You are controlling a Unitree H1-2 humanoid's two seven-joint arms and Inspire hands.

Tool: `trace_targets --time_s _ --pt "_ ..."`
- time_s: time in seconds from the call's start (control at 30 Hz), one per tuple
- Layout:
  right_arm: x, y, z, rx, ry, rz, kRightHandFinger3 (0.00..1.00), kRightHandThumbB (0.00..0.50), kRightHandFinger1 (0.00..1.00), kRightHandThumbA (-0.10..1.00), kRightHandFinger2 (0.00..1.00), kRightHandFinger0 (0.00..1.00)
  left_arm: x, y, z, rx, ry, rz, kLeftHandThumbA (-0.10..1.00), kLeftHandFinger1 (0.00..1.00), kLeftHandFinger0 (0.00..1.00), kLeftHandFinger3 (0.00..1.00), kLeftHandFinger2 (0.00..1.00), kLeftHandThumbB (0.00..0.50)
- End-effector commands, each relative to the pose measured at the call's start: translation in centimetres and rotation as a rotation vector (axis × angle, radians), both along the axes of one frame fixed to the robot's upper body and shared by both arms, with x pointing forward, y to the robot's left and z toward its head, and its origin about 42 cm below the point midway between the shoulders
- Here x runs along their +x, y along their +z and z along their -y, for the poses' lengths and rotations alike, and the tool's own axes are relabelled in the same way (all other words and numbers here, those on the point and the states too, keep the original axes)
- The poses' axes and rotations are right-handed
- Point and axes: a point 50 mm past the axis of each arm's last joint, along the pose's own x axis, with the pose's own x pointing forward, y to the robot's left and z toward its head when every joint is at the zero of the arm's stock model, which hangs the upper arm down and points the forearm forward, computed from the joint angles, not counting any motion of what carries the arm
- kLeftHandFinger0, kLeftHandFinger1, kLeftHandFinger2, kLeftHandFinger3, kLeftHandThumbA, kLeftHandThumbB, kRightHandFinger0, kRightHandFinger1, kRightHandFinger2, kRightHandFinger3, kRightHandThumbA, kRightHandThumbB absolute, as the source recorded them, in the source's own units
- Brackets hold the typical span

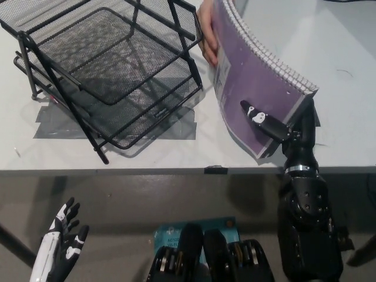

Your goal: A person hands a notebook to the robot and the robot grabs it with its right hand and places it in the file tray kept in the centre of the desk infront of it.

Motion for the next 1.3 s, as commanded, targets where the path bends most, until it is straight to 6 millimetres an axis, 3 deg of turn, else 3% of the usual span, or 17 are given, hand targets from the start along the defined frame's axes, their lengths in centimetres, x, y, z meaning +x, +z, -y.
trace_targets --time_s 0.0,0.37,0.5,0.57,0.63,0.67,0.9,1.03,1.13,1.2,1.27 --pt "0.6 4.1 -0.7 0.084 0.018 0.146 0.0 0.017 0.0 0.92 0.0 0.0 0.2 1.1 -0.5 0.015 0.018 0.061 0.83 1.0 0.95 1.0 1.0 0.439" --pt "0.0 5.6 0.6 0.293 -0.01 0.166 0.0 0.068 0.0 0.84 0.0 0.0 0.5 1.3 -0.5 0.022 0.015 0.071 0.84 1.0 0.95 1.0 1.0 0.428" --pt "-1.0 7.8 1.9 0.413 -0.076 0.242 0.0 0.043 0.0 0.79 0.0 0.0 0.7 1.4 -0.7 0.017 0.017 0.073 0.84 1.0 0.96 1.0 1.0 0.43" --pt "-1.8 9.4 2.8 0.402 -0.138 0.288 0.0 0.064 0.0 0.87 0.0 0.0 0.8 1.5 -0.8 0.022 0.017 0.076 0.85 1.0 0.96 1.0 1.0 0.43" --pt "-2.3 10.5 3.5 0.432 -0.149 0.334 0.02 0.055 0.0 0.87 0.0 0.0 0.9 1.5 -0.9 0.014 0.016 0.083 0.84 1.0 0.96 1.0 1.0 0.426" --pt "-2.7 11.2 3.9 0.438 -0.163 0.371 0.02 0.027 0.0 0.87 0.0 0.0 0.9 1.5 -0.9 0.012 0.016 0.084 0.84 1.0 0.96 1.0 1.0 0.421" --pt "-5.0 15.0 6.0 0.393 -0.274 0.53 0.0 0.054 0.0 0.83 0.0 0.0 0.7 1.5 -0.9 0.027 0.019 0.074 0.86 1.0 0.96 1.0 1.0 0.425" --pt "-5.7 16.2 6.2 0.274 -0.289 0.589 0.0 0.059 0.0 0.84 0.0 0.0 0.5 1.4 -0.9 0.026 0.019 0.057 0.87 1.0 0.97 1.0 1.0 0.444" --pt "-5.6 17.6 4.8 0.11 -0.227 0.666 0.0 0.012 0.0 0.79 0.0 0.0 0.8 1.5 -0.9 0.026 0.019 0.063 0.87 1.0 0.96 1.0 1.0 0.435" --pt "-5.6 18.0 3.9 0.04 -0.22 0.673 0.0 0.038 0.0 0.77 0.0 0.0 0.9 1.5 -1.0 0.025 0.014 0.067 0.86 1.0 0.97 1.0 1.0 0.427" --pt "-5.3 18.6 2.7 -0.087 -0.224 0.711 0.0 0.01 0.0 0.75 0.0 0.0 1.1 1.5 -1.0 0.023 0.008 0.07 0.87 1.0 0.97 1.0 1.0 0.432"
